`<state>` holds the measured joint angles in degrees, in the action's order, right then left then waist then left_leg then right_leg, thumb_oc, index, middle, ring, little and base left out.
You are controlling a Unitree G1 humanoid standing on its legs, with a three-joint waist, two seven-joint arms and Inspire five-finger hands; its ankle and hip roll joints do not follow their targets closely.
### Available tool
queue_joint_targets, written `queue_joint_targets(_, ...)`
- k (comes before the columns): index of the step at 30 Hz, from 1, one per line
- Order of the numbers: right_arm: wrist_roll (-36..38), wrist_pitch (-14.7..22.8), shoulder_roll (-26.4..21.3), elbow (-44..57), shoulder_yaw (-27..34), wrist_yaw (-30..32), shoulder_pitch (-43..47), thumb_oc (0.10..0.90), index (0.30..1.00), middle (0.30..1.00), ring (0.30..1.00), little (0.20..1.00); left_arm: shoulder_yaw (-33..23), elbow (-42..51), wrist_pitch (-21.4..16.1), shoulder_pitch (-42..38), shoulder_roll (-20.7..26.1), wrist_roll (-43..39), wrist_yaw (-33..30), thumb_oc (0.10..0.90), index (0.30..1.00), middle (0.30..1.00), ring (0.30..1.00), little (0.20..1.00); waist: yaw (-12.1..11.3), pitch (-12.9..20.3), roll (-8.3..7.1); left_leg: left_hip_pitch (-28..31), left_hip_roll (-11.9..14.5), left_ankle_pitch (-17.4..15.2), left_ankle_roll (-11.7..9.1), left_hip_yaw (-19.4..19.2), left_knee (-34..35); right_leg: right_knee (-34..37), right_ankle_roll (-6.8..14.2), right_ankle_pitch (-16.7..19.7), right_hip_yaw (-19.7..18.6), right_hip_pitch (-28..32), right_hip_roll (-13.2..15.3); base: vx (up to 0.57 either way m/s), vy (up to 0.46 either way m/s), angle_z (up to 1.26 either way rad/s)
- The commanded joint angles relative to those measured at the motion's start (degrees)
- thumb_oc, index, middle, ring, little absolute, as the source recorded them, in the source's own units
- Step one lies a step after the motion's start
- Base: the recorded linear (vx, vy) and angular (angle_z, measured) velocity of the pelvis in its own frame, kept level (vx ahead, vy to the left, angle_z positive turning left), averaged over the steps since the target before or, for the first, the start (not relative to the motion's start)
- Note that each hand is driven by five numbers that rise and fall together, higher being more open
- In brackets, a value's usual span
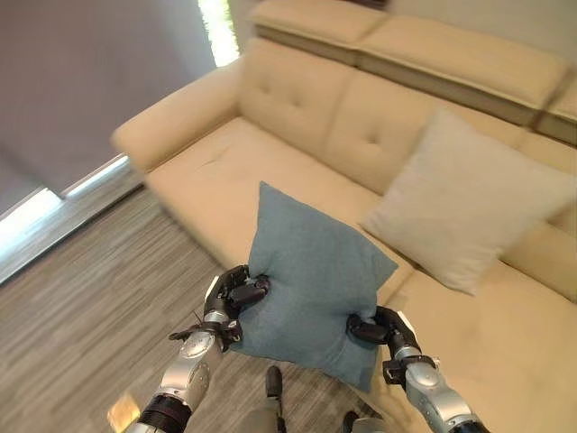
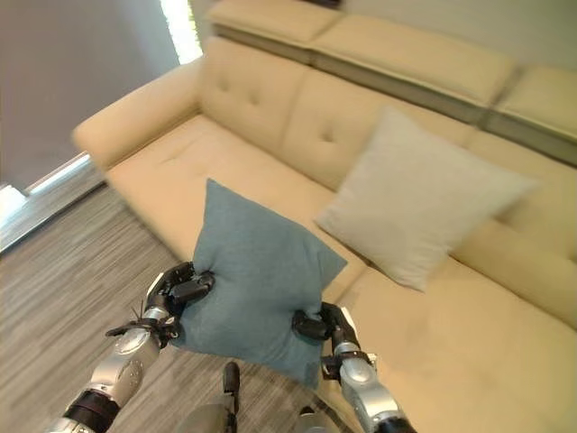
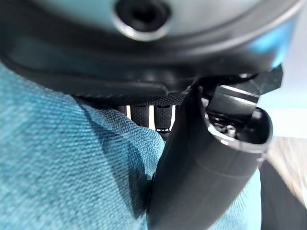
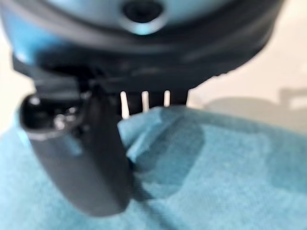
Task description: Pick up all the scattered cushions and arrange them neatly on the sofa.
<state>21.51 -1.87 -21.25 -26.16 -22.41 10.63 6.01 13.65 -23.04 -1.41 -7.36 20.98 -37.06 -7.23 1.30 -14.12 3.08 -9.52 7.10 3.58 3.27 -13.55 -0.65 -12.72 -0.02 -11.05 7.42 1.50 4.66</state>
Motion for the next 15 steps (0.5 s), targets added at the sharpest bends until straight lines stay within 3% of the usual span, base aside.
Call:
queue_joint_targets(1, 0.54, 7.67, 7.29, 9.24, -4.69, -6.03, 8.74, 0.400, 0.300, 0.300, 0.300, 0.300, 1.36, 6.02, -4.88, -1.16, -1.30, 0.36, 3.37, 0.400, 0.300, 0.300, 0.300, 0.300, 1.29, 5.31, -3.43, 3.90, 3.30, -5.71, -5.73, -0.19, -10.78, 1.28, 4.34, 1.67, 0.27, -0.88, 1.40, -0.01, 0.131, 0.63)
queue_joint_targets(2, 0.54, 7.68, 7.30, 9.22, -4.70, -6.03, 8.76, 0.400, 0.300, 0.300, 0.300, 0.300, 1.34, 6.03, -4.88, -1.17, -1.30, 0.36, 3.37, 0.400, 0.300, 0.300, 0.300, 0.300, 1.33, 5.49, -3.37, 3.70, 3.37, -5.49, -5.77, -0.14, -10.62, 1.46, 4.28, 1.88, 0.32, -1.05, 1.29, 0.00, 0.241, 0.83)
queue_joint_targets(5, 0.41, 7.55, 7.91, 8.10, -5.77, -6.52, 9.72, 0.400, 0.300, 0.300, 0.300, 0.300, 0.35, 5.46, -4.67, 0.09, -1.23, 0.21, 3.21, 0.400, 0.300, 0.300, 0.300, 0.300, 0.33, 5.80, -4.06, 4.67, 9.27, -2.25, -7.80, -0.16, -9.03, 1.56, 5.24, 1.77, 4.62, -0.15, 3.97, 0.05, 0.284, 0.91)
queue_joint_targets(6, 0.59, 7.41, 8.16, 7.77, -5.95, -6.54, 10.16, 0.400, 0.300, 0.300, 0.300, 0.300, 0.19, 4.57, -4.42, 0.08, -1.17, 0.60, 3.07, 0.400, 0.300, 0.300, 0.300, 0.300, -0.10, 5.88, -4.31, 4.48, 12.85, -0.09, -9.67, -2.76, -7.49, 1.89, 6.38, 1.17, 7.25, 0.95, 5.85, 0.06, 0.334, 1.09)
queue_joint_targets(7, 0.60, 7.43, 8.21, 7.76, -5.96, -6.55, 10.23, 0.400, 0.300, 0.300, 0.300, 0.300, 0.15, 4.59, -4.43, 0.05, -1.13, 0.62, 3.05, 0.400, 0.300, 0.300, 0.300, 0.300, 0.09, 5.60, -4.22, 4.25, 13.05, 0.93, -9.30, -3.05, -7.29, 2.00, 6.12, 1.80, 7.84, 0.85, 5.71, 0.14, 0.468, 1.17)
queue_joint_targets(8, 0.70, 7.19, 8.41, 7.30, -6.15, -6.44, 10.29, 0.400, 0.300, 0.300, 0.300, 0.300, 0.09, 4.82, -4.36, -0.07, -0.87, 0.82, 3.28, 0.400, 0.300, 0.300, 0.300, 0.300, -0.14, 6.01, -3.80, 5.38, 14.05, 0.90, -10.90, -5.51, -5.33, 2.12, 7.29, 1.17, 9.83, 1.79, 7.03, 0.06, 0.376, 1.06)
queue_joint_targets(10, 0.63, 7.17, 8.65, 7.43, -6.05, -6.58, 10.32, 0.400, 0.300, 0.300, 0.300, 0.300, 0.51, 4.87, -4.07, -0.20, -0.47, 1.45, 3.56, 0.400, 0.300, 0.300, 0.300, 0.300, -0.23, 6.11, -3.38, 5.57, 13.97, 1.64, -10.96, -6.60, -4.28, 2.25, 7.75, 2.08, 11.50, 2.35, 7.87, 0.10, 0.349, 0.65)
queue_joint_targets(12, 0.44, 6.88, 8.98, 7.64, -5.58, -6.86, 9.73, 0.400, 0.300, 0.300, 0.300, 0.300, 0.15, 4.37, -4.04, 0.23, -0.12, 2.41, 3.96, 0.400, 0.300, 0.300, 0.300, 0.300, -0.70, 6.19, -3.59, 4.80, 11.69, 0.17, -10.64, -5.71, -4.98, 1.29, 9.32, 4.19, 11.61, 2.46, 10.49, 0.16, 0.400, 0.44)
queue_joint_targets(15, 0.95, 6.58, 10.25, 7.34, -5.72, -7.98, 8.05, 0.400, 0.300, 0.300, 0.300, 0.300, -0.11, 4.61, -3.59, 1.63, -0.08, 3.81, 4.72, 0.400, 0.300, 0.300, 0.300, 0.300, -1.28, 6.02, -4.54, 4.42, 6.70, -4.03, -7.21, -5.65, -6.82, -4.56, 11.27, 12.51, 10.67, 1.94, 17.02, 0.22, 0.479, 0.57)
